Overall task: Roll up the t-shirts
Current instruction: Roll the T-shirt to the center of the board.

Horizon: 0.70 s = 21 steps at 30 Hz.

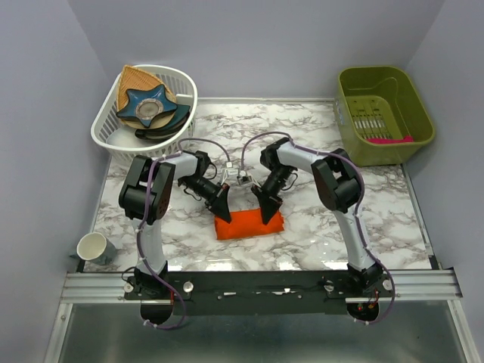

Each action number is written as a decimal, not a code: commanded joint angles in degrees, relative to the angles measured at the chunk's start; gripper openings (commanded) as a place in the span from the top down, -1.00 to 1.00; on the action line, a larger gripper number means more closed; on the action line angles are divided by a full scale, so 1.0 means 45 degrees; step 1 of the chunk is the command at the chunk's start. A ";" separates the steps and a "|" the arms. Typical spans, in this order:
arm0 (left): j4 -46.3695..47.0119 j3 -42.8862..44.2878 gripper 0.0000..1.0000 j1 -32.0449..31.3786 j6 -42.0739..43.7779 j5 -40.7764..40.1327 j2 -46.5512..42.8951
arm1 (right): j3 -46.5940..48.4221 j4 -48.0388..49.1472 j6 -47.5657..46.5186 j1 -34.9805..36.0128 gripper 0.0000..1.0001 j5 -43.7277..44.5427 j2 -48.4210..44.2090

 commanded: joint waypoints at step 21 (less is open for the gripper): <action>0.3459 -0.2617 0.13 0.1247 -0.2963 -0.6248 -0.7363 | 0.2805 -0.2028 0.4611 -0.0120 0.70 0.3230 0.4024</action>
